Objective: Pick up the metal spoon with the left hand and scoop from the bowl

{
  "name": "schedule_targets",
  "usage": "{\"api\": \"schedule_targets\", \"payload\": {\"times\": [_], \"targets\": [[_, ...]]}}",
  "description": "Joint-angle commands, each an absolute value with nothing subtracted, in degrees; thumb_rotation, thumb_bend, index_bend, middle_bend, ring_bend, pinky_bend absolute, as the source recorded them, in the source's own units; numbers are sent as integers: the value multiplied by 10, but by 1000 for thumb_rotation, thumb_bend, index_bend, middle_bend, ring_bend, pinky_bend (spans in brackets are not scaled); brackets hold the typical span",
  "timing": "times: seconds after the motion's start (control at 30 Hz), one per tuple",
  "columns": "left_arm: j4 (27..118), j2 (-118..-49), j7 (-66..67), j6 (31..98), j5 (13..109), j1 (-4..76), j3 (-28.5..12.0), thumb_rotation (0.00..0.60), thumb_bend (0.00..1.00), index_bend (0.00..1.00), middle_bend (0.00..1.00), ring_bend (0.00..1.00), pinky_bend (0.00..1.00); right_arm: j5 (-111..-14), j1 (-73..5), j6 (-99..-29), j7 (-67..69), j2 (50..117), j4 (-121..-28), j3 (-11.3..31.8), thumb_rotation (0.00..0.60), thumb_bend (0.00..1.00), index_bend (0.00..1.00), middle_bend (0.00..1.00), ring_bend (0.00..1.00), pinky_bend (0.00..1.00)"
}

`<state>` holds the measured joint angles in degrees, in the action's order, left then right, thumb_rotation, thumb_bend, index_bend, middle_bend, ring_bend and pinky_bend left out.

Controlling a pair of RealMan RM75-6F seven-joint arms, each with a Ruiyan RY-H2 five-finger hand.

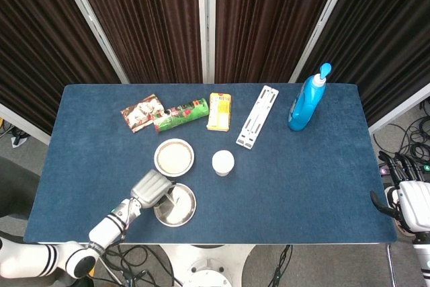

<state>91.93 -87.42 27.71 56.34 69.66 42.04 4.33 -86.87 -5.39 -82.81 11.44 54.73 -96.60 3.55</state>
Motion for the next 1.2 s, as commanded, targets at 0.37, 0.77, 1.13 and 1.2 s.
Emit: {"api": "schedule_targets", "payload": {"times": [0.37, 0.77, 1.13, 1.2], "targets": [[954, -837, 243, 622, 682, 377, 7, 600, 204, 326, 889, 864, 1000, -870, -50, -833, 113, 543, -970, 34, 600, 268, 0, 158, 0, 0], [896, -709, 121, 739, 645, 243, 2, 600, 114, 317, 353, 251, 328, -870, -49, -828, 134, 553, -951, 30, 600, 254, 0, 146, 0, 0], [880, -692, 78, 912, 727, 105, 35, 600, 92, 307, 282, 194, 190, -884, -48, -835, 134, 574, -949, 26, 600, 227, 0, 153, 0, 0], [891, -690, 75, 927, 741, 91, 38, 600, 93, 307, 282, 194, 189, -891, -47, -843, 131, 576, -951, 26, 600, 230, 0, 158, 0, 0]]}}
